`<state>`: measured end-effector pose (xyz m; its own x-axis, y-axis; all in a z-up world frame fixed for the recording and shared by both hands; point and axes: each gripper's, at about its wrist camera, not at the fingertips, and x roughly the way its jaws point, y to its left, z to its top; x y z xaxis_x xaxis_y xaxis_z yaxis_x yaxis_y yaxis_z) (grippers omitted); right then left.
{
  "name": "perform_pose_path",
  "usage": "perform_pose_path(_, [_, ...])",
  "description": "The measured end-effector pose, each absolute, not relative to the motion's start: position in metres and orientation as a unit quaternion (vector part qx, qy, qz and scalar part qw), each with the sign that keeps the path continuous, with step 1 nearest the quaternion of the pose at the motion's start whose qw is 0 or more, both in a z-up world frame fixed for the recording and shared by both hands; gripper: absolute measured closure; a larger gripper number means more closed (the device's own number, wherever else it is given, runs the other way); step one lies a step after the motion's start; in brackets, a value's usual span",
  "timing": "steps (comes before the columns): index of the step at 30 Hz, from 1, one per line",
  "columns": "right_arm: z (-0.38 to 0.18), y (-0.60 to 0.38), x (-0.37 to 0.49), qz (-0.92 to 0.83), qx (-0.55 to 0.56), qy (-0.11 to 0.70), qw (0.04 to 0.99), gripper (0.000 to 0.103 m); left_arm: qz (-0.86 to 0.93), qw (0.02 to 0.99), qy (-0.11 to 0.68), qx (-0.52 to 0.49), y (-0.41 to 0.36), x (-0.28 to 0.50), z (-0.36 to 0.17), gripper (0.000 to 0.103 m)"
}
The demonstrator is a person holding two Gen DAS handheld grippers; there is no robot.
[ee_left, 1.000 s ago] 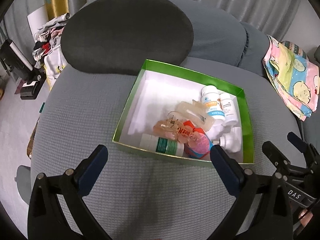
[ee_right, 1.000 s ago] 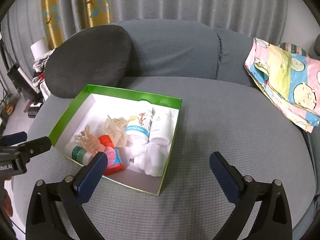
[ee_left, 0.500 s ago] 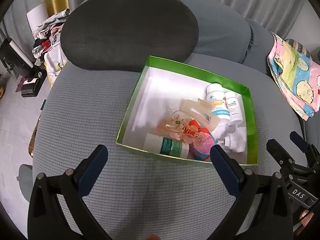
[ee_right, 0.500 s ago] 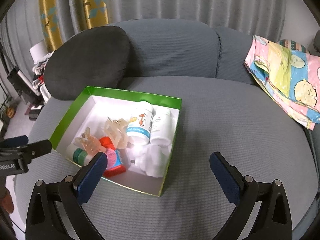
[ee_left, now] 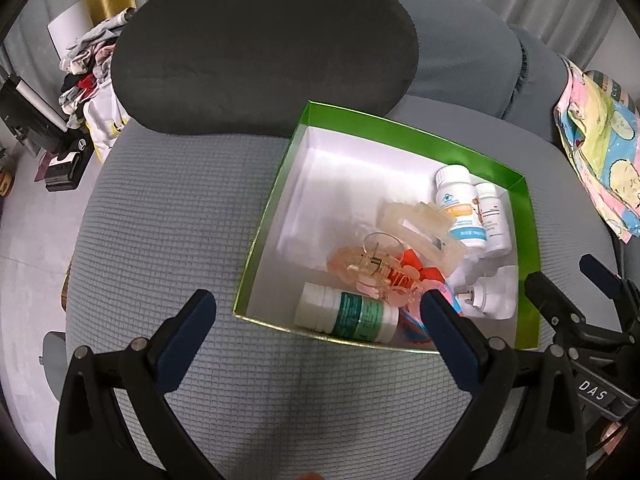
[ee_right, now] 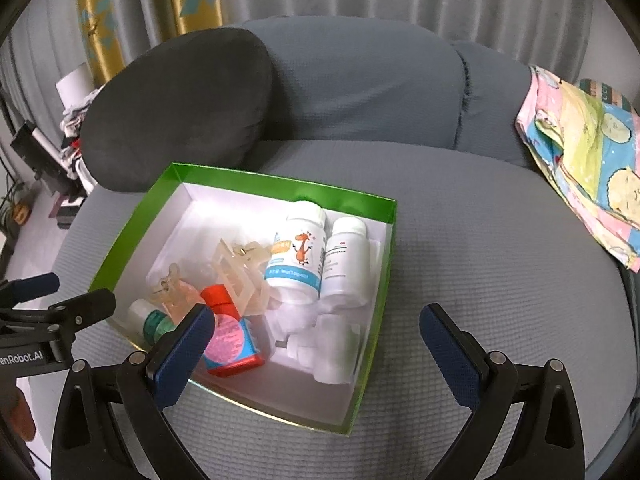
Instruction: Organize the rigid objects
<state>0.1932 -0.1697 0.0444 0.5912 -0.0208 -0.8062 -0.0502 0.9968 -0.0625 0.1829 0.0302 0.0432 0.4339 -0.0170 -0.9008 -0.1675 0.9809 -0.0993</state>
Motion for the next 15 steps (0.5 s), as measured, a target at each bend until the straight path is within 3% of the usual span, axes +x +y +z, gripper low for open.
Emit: perform_pose_path(15, [0.0409,-0.1689,0.2009,0.008,-0.045,0.458,0.888,0.001,0.043,0.838,0.539,-0.076,0.0261,0.189,0.0384,0.001])
